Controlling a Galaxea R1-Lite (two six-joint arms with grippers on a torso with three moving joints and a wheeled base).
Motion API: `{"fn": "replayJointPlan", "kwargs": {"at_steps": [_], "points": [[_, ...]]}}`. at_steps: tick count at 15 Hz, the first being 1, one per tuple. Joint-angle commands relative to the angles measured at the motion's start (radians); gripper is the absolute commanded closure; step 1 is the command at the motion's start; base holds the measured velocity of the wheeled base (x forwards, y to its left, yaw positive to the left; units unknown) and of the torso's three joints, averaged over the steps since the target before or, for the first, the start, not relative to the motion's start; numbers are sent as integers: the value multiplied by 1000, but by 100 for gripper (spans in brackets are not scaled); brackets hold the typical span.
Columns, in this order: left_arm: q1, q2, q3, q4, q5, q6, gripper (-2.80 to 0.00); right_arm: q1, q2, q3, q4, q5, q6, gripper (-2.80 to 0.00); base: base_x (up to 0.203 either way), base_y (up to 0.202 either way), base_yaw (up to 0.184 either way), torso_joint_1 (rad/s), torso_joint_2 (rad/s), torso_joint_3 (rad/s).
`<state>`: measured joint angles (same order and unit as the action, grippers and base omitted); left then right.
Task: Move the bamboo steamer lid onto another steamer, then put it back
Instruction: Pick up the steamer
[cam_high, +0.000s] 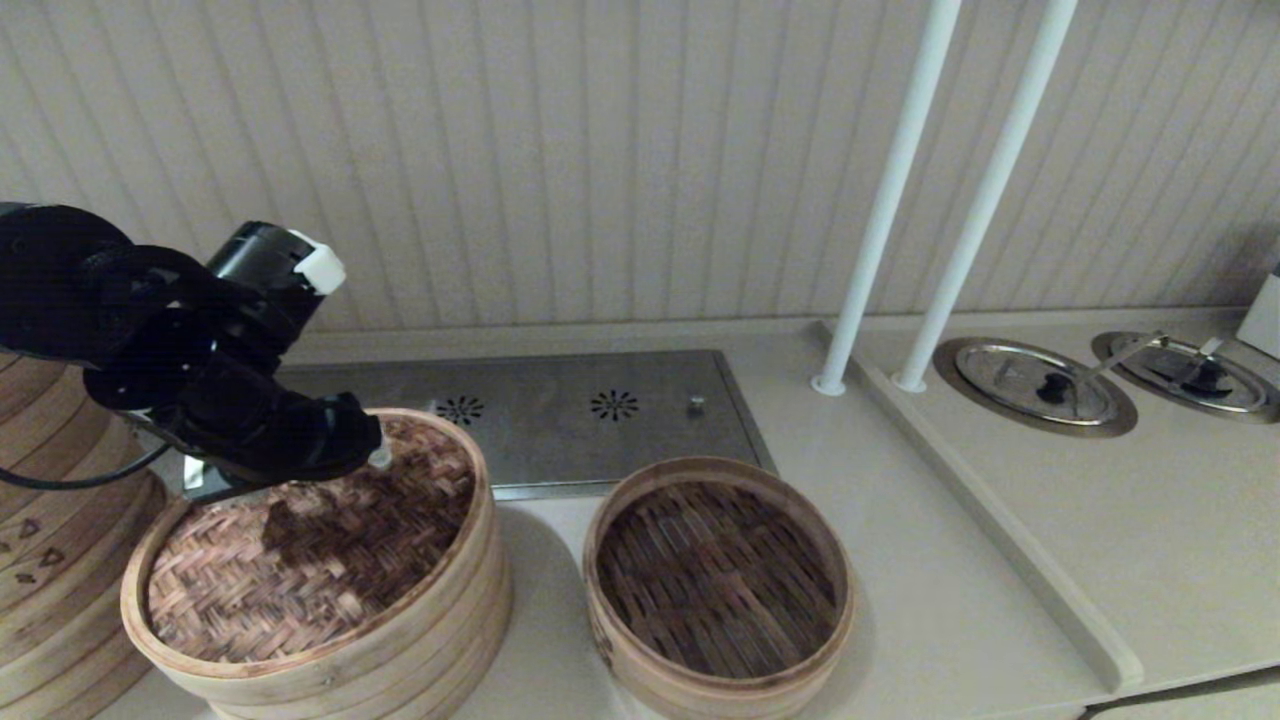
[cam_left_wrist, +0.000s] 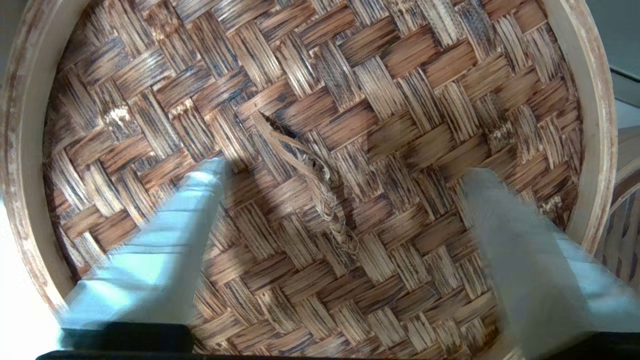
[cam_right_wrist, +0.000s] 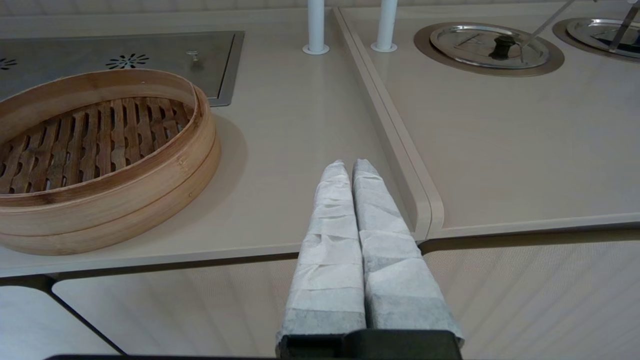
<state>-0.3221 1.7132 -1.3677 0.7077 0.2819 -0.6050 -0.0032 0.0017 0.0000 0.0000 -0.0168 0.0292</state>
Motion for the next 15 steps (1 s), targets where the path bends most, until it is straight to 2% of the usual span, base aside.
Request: {"fn": "replayJointPlan", "kwargs": {"at_steps": [1,15], "points": [[0,-4,4,3,2,-4,0,0,1,3,0,0,0,0,0,0,0,0,0,0],[1,-24,7,0,0,-12,0,0,1,3,0,0,0,0,0,0,0,0,0,0]]}}
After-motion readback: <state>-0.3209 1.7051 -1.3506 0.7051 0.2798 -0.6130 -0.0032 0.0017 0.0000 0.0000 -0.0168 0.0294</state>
